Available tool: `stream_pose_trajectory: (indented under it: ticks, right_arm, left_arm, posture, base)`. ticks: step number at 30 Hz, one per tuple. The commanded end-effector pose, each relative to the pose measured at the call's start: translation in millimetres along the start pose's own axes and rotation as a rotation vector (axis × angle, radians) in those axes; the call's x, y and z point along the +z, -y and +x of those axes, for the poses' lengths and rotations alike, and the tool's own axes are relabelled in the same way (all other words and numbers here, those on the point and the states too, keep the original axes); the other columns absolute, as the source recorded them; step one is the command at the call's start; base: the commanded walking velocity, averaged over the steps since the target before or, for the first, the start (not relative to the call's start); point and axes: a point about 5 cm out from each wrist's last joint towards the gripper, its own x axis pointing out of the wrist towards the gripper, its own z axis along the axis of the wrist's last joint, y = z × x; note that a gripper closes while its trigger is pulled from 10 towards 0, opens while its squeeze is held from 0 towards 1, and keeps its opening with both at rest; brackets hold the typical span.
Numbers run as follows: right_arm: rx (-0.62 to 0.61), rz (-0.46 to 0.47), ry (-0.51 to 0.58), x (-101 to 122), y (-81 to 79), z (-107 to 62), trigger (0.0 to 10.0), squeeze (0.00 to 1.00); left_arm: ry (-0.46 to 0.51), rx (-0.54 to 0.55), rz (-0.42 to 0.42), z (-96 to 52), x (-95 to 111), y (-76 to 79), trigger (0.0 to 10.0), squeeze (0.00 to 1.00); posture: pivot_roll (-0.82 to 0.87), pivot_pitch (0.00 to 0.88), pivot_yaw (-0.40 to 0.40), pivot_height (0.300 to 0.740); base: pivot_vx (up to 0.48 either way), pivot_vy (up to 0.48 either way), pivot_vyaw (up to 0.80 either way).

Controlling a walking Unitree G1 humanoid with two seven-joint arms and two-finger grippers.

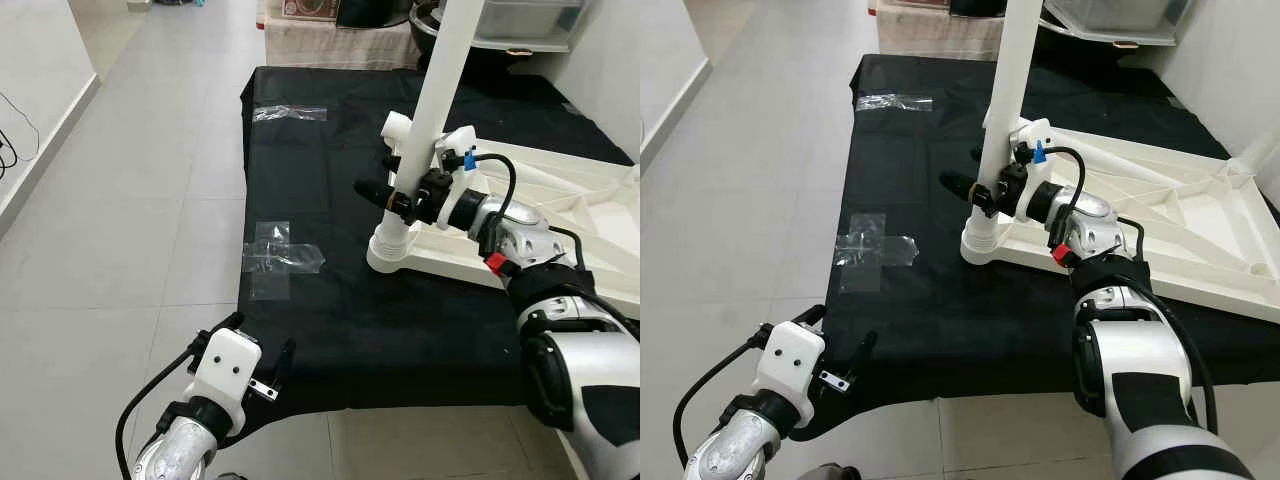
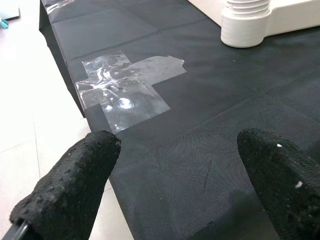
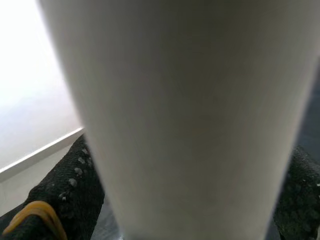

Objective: Building children table

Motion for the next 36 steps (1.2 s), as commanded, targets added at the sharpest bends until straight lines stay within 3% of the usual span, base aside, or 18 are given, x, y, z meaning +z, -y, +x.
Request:
stream_pose_trajectory:
  ticks: [1,2,3,15,21,30,33,34,36]
  right_arm:
    - [-0.008,-0.012,0.027,6,1.5,0.7,10.0,0.00]
    - [-0.008,-0.012,0.027,6,1.5,0.7,10.0,0.00]
    - [0.000,0.003,0.037,7,1.3,0.8,0.0,0.00]
    - [0.028,0.033,0.076,-4,-4.5,-0.9,0.0,0.00]
    - [-0.032,0.041,0.114,-19,-10.7,-7.5,0.0,0.00]
    - [-0.064,0.039,0.069,-49,-37.0,-7.6,0.0,0.00]
    - [-0.257,0.085,0.032,-60,-30.1,-3.8,0.0,0.00]
    - [-0.257,0.085,0.032,-60,-30.1,-3.8,0.0,0.00]
    - [-0.410,0.100,0.007,-64,-21.7,-4.4,0.0,0.00]
  left_arm:
    - [-0.009,-0.014,0.000,-2.5,0,3.0,10.0,0.00]
    - [-0.009,-0.014,0.000,-2.5,0,3.0,10.0,0.00]
    - [-0.009,-0.016,0.003,-2.1,0,2.9,10.0,0.00]
    - [-0.013,-0.021,0.004,-1.1,0,2.8,10.0,0.00]
    - [-0.018,-0.027,0.002,-0.6,-1,2.3,10.0,0.00]
    - [-0.018,-0.033,0.008,-1.2,-1,1.1,10.0,0.00]
    - [-0.021,-0.036,0.010,-2.6,-2,2.2,10.0,0.00]
    - [-0.021,-0.036,0.010,-2.6,-2,2.2,10.0,0.00]
    - [-0.022,-0.040,0.011,-3.4,-2,2.6,10.0,0.00]
  posture:
    - [0.15,0.166,-0.105,0.740]
    - [0.15,0.166,-0.105,0.740]
    - [0.16,0.173,-0.105,0.740]
    - [0.15,0.168,-0.099,0.740]
    - [0.15,0.171,-0.096,0.740]
    - [0.15,0.162,-0.087,0.740]
    - [0.15,0.143,-0.087,0.740]
    - [0.15,0.143,-0.087,0.740]
    - [0.15,0.137,-0.087,0.740]
  base:
    - [0.000,0.000,0.00]
    - [0.000,0.000,0.00]
    - [0.000,0.000,0.00]
    - [0.000,0.000,0.00]
    - [0.000,0.000,0.00]
    - [0.000,0.000,0.00]
    - [0.000,0.000,0.00]
    - [0.000,0.000,0.00]
    - [0.000,0.000,0.00]
